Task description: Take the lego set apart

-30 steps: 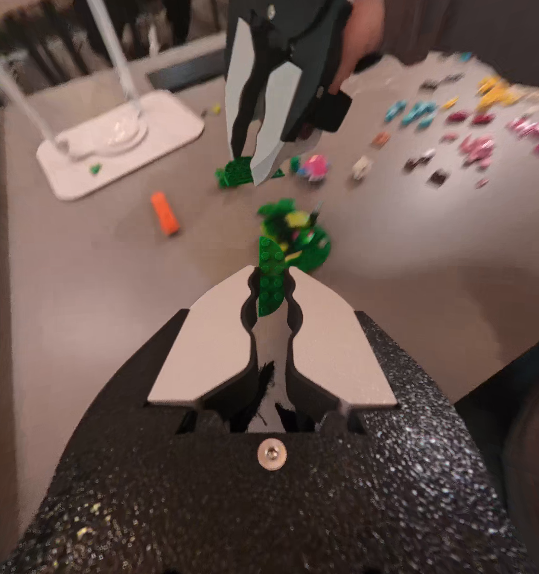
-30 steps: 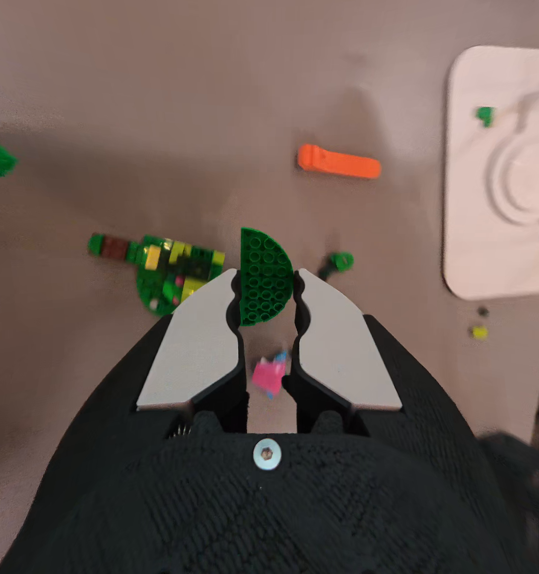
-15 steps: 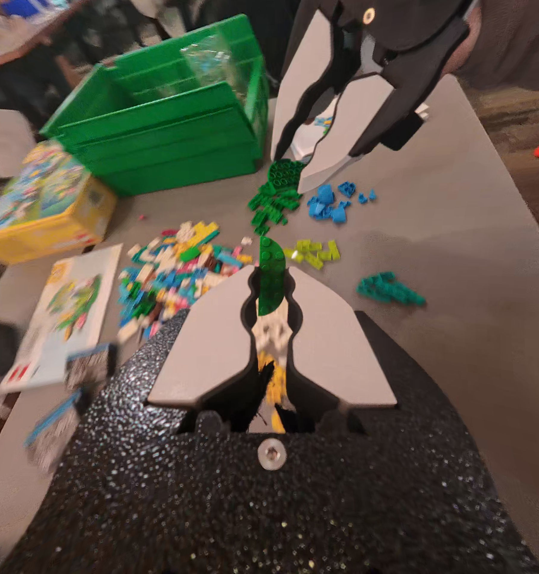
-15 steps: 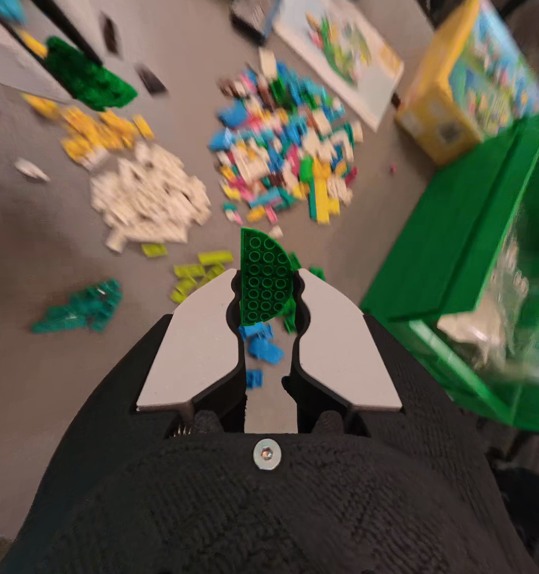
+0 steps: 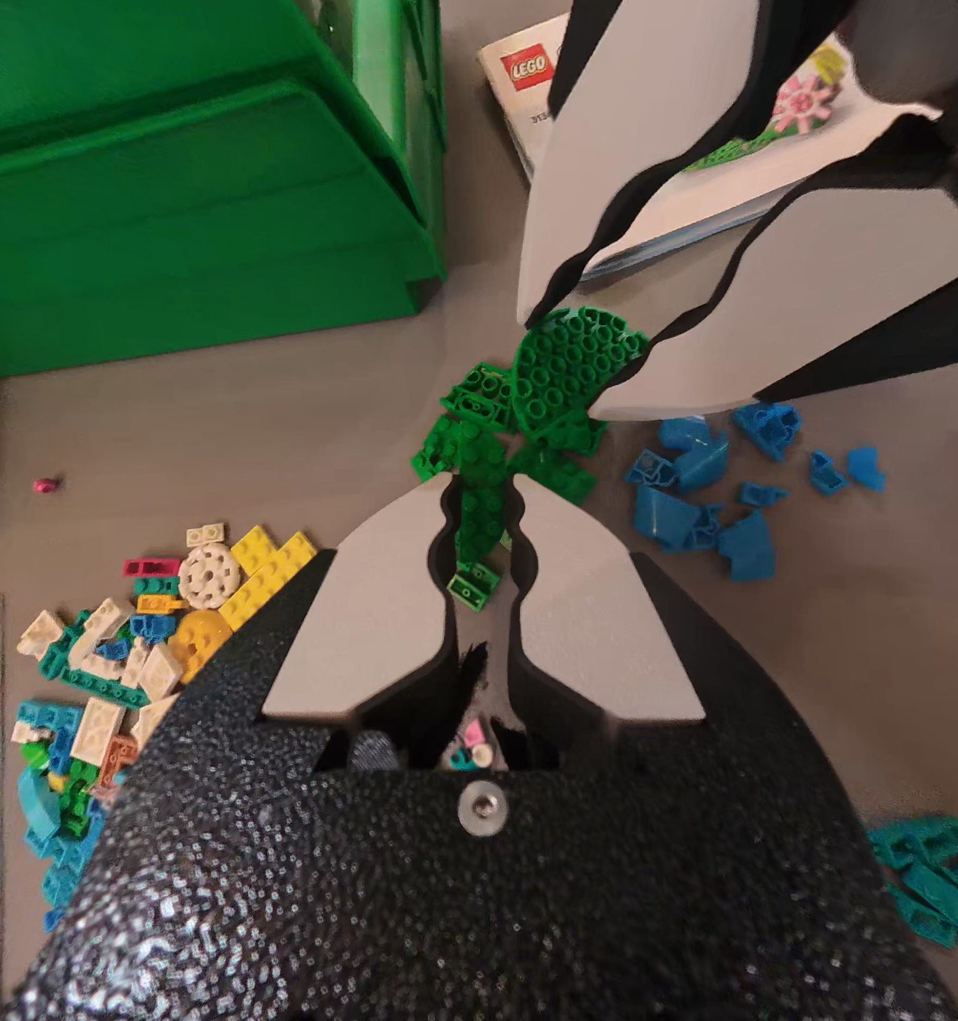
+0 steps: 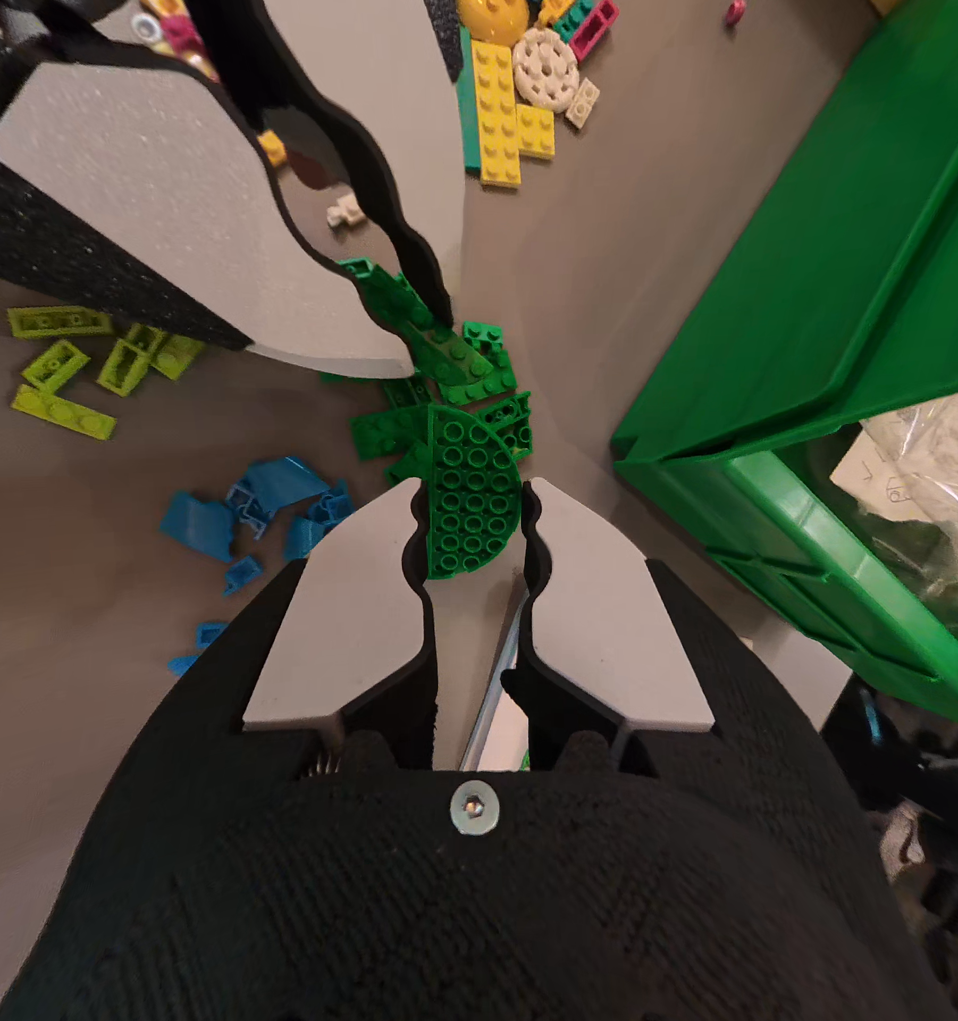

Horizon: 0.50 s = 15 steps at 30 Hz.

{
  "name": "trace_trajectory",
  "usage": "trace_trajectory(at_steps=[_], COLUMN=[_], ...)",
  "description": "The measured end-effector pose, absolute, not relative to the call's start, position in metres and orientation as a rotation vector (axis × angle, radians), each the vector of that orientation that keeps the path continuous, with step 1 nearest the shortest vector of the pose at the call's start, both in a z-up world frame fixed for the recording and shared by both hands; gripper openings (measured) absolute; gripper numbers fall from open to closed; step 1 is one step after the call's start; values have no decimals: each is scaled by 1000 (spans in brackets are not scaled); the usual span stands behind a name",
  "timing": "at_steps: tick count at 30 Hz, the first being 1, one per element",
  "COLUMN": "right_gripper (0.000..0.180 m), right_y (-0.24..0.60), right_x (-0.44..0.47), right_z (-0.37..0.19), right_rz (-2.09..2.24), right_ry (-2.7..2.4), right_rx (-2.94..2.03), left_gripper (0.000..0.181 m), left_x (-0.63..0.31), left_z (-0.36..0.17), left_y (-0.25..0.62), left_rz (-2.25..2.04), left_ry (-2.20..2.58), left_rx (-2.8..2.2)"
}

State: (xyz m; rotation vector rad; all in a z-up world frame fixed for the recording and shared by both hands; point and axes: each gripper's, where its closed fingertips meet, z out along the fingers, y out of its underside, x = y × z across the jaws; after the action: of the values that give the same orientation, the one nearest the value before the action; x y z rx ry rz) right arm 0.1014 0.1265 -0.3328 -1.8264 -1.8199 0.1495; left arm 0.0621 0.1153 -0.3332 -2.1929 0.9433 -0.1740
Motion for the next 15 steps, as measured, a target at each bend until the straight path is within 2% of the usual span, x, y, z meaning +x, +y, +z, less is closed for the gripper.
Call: trace_trajectory(at_steps=[6, 8, 10, 15], right_gripper=[31, 33, 40, 43], right_y=[133, 134, 134, 137], right_x=[97, 98, 99, 101], right_z=[-334, -333, -331, -318], right_rz=[215, 217, 233, 222], right_ry=[-1749, -1715, -1682, -1582], right_rx=[-1768, -1757, -1744, -1719], left_gripper=[15, 31, 36, 34], left_x=[61, 68, 70, 68], left_z=[-336, -334, -333, -331], left_y=[128, 127, 127, 123], left_rz=[-132, -212, -255, -239], left_ry=[895, 868, 841, 815], left_rx=[-2186, -2178, -2177, -2153])
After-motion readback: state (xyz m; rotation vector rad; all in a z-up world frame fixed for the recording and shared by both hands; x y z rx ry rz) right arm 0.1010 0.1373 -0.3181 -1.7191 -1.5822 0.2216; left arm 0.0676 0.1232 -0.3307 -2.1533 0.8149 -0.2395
